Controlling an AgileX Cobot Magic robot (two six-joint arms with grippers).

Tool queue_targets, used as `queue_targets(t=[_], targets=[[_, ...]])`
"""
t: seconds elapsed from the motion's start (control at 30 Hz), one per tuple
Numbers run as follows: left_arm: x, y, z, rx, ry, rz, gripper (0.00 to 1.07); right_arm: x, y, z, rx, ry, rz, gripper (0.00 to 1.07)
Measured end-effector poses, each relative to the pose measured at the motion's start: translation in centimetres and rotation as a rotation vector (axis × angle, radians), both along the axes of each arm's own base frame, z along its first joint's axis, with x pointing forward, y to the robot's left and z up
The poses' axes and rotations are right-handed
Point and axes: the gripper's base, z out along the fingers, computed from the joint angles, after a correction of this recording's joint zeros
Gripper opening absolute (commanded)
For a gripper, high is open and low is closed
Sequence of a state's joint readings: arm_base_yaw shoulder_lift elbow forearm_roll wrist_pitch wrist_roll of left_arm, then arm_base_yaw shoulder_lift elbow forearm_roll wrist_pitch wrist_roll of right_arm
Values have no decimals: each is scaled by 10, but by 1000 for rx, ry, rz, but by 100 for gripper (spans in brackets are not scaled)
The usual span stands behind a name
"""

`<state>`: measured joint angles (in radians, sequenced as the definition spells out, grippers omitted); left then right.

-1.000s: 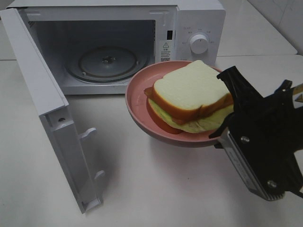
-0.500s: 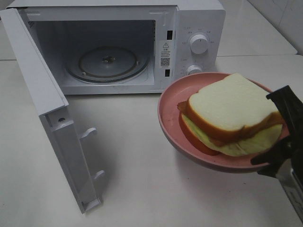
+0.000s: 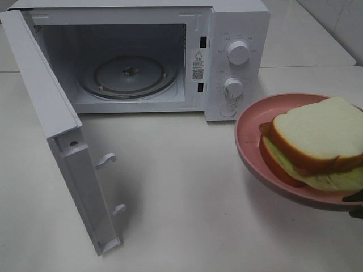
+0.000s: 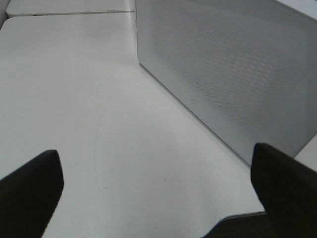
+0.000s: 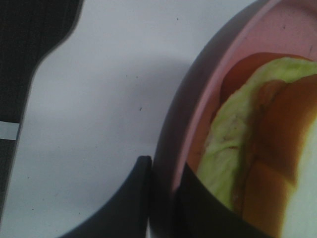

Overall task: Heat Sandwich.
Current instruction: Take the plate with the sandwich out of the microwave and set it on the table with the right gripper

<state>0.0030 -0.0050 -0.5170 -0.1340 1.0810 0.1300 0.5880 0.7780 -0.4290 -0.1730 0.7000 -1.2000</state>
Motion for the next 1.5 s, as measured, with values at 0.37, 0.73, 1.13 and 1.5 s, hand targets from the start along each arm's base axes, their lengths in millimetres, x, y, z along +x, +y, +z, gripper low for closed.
queue_targets(t=[0.37, 0.73, 1.13, 1.5], targets=[[0, 0, 0, 0, 0, 0, 97, 8, -10, 3, 15, -69, -235, 0], [0, 0, 0, 0, 0, 0, 97, 13, -26, 7, 57, -145, -586, 0], [0, 0, 0, 0, 0, 0, 97, 13, -33, 9, 150, -184, -843, 0], [0, 0, 0, 0, 0, 0, 97, 23, -35, -1, 133, -180, -1094, 0]])
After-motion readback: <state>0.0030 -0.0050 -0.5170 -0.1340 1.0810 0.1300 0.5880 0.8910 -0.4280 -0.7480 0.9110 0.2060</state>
